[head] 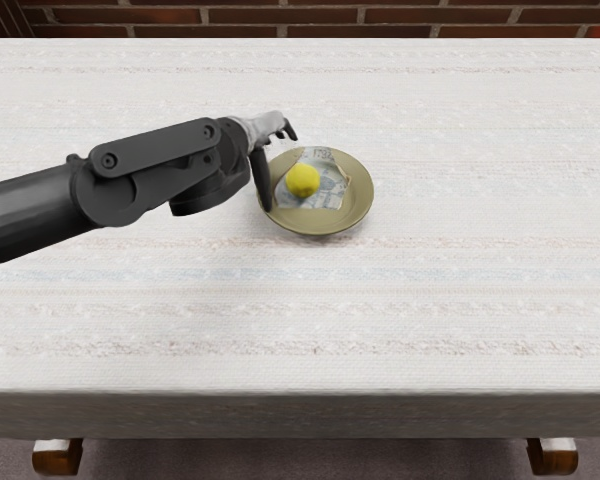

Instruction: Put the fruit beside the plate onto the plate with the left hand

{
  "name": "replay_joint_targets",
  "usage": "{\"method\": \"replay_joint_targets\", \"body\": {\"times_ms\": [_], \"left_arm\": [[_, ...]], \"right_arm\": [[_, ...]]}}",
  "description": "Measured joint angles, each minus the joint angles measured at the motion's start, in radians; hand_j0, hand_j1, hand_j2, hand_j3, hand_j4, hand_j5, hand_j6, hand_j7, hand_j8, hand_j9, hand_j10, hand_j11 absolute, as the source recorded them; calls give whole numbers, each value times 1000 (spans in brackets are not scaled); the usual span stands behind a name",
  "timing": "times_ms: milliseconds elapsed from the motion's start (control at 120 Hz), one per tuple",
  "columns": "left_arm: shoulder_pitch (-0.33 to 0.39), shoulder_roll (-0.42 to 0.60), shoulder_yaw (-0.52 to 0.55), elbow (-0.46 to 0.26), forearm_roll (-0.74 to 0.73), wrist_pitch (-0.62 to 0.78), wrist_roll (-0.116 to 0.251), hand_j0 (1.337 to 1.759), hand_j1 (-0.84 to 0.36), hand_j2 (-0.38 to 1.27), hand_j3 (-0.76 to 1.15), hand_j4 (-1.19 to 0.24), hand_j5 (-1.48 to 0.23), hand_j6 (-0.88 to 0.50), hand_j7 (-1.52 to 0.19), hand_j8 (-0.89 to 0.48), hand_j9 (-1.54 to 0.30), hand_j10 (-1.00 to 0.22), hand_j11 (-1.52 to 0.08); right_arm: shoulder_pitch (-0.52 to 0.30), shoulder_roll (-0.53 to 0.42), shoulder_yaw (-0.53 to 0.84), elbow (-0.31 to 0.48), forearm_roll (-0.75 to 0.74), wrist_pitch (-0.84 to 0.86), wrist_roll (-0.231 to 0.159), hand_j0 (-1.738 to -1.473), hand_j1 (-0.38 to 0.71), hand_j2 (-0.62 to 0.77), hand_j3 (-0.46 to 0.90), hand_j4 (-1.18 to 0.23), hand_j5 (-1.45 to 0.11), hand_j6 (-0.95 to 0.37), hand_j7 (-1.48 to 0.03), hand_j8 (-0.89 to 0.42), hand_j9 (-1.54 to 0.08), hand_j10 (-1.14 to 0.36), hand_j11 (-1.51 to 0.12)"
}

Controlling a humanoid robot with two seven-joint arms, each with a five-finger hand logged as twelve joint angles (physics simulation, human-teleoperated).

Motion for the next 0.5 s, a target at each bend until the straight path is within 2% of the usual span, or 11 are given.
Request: {"method": "replay_joint_targets", "body": {"times_ms": [117, 300, 500], "left_arm": [[-7, 14, -20, 0, -109, -12, 0, 1658, 210, 116, 0, -142, -199, -78, -193, -106, -191, -145, -192], [-1, 88, -143, -7, -351, -167, 0, 1658, 291, 48, 0, -60, -83, -35, -81, -46, -80, -61, -80], [23, 307, -284, -12, -616, -493, 0, 1658, 326, 19, 0, -24, -33, -15, -32, -19, -32, -25, -32]], "right_arm": [[0, 0, 0, 0, 0, 0, 0, -1658, -334, -3, 0, -12, -16, -12, -16, -12, -16, -12, -16], [0, 0, 0, 0, 0, 0, 0, -1658, -334, -3, 0, -12, -16, -12, -16, -12, -16, -12, -16], [0, 0, 0, 0, 0, 0, 0, -1658, -334, -3, 0, -12, -16, -12, -17, -12, -16, -12, -17]]}}
